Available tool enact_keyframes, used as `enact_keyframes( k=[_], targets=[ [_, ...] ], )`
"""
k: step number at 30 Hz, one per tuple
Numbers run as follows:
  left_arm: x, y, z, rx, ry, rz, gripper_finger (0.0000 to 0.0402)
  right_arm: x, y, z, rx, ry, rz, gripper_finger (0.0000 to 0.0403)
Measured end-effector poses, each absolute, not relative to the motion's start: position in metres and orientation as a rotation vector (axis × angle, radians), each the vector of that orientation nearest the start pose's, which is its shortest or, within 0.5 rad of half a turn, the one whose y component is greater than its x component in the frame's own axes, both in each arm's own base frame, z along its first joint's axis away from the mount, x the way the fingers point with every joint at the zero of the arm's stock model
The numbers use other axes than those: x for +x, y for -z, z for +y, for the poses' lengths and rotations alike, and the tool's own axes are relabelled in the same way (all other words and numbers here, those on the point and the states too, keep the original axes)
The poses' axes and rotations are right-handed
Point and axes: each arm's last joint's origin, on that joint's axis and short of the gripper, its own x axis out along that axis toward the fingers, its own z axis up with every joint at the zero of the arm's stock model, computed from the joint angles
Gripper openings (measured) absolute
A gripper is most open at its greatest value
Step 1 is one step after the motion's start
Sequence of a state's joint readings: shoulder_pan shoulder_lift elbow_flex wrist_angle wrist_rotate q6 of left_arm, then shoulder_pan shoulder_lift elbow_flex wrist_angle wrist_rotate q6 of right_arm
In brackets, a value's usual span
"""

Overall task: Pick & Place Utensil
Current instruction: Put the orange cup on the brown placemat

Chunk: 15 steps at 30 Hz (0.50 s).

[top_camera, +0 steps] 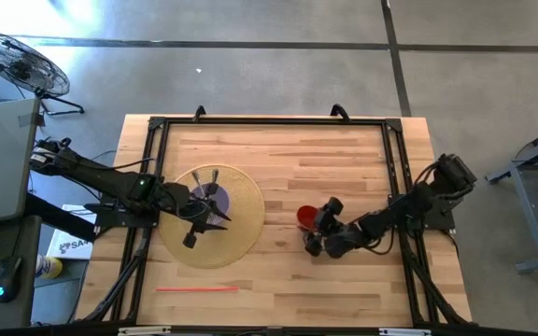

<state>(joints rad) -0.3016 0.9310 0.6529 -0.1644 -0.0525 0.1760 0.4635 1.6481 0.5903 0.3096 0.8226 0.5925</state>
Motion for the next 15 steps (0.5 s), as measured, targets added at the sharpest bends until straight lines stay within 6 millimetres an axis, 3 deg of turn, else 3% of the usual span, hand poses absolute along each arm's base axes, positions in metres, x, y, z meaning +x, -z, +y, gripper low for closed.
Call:
enact_keyframes(
  k=[8, 15],
  targets=[
    [0.181, -0.267, -0.053, 0.246, 0.227, 0.454, 0.0115, 0.295, -0.150, 0.068, 0.090, 0.494, 0.373, 0.0290],
    [0.165, -0.276, -0.048, 0.193, 0.214, 0.425, 0.0115, 0.337, -0.172, 0.023, 0.045, 0.505, 0.322, 0.0291]
  ],
)
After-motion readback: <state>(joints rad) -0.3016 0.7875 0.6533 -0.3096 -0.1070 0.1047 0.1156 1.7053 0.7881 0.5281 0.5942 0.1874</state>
